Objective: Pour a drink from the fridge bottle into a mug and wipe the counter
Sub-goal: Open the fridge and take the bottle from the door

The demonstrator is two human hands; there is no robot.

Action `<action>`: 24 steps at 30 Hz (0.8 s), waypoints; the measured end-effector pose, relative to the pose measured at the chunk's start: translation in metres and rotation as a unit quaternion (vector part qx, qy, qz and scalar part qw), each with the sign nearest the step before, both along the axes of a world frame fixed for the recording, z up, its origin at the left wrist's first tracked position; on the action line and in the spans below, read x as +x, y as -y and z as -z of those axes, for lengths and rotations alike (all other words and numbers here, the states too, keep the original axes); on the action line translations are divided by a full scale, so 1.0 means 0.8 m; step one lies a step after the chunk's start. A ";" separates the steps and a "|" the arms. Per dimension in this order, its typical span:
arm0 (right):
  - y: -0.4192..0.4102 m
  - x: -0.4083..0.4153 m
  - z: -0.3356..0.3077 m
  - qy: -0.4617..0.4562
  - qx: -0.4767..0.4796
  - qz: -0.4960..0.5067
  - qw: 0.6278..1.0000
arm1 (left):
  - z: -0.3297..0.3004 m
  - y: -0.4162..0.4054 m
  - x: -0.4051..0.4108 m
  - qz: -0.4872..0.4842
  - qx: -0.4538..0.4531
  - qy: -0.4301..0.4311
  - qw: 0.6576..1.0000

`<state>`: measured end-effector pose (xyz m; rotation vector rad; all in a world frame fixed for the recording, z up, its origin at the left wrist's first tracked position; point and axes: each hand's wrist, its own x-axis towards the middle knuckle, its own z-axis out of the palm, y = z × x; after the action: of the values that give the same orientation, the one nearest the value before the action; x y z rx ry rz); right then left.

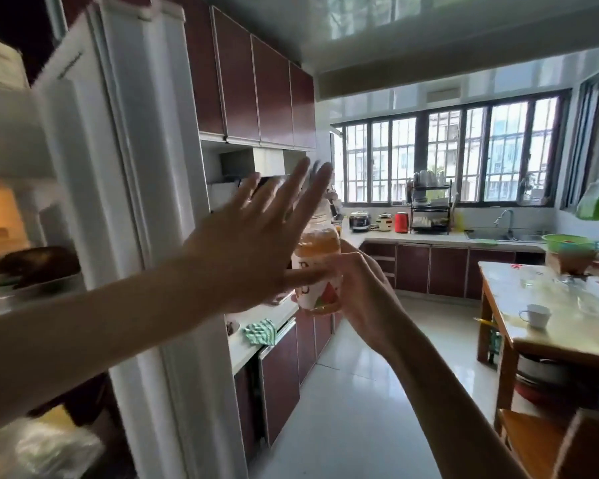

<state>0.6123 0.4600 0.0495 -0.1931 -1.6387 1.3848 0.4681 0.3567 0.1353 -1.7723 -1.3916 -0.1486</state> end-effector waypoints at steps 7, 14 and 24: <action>0.013 -0.068 0.051 0.031 -0.036 0.066 0.997 | 0.034 0.093 -0.083 -0.251 0.000 -0.184 0.950; 0.050 -0.180 0.075 0.097 -0.001 -0.006 0.995 | 0.034 0.218 -0.191 -0.290 0.032 -0.161 0.943; 0.130 -0.344 0.086 0.103 0.004 -0.136 0.985 | 0.029 0.358 -0.354 -0.452 0.045 -0.155 0.877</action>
<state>0.3370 0.3559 -0.0193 -0.1122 -1.8962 1.6052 0.1846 0.0701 0.1119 -0.8649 -1.7758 0.5416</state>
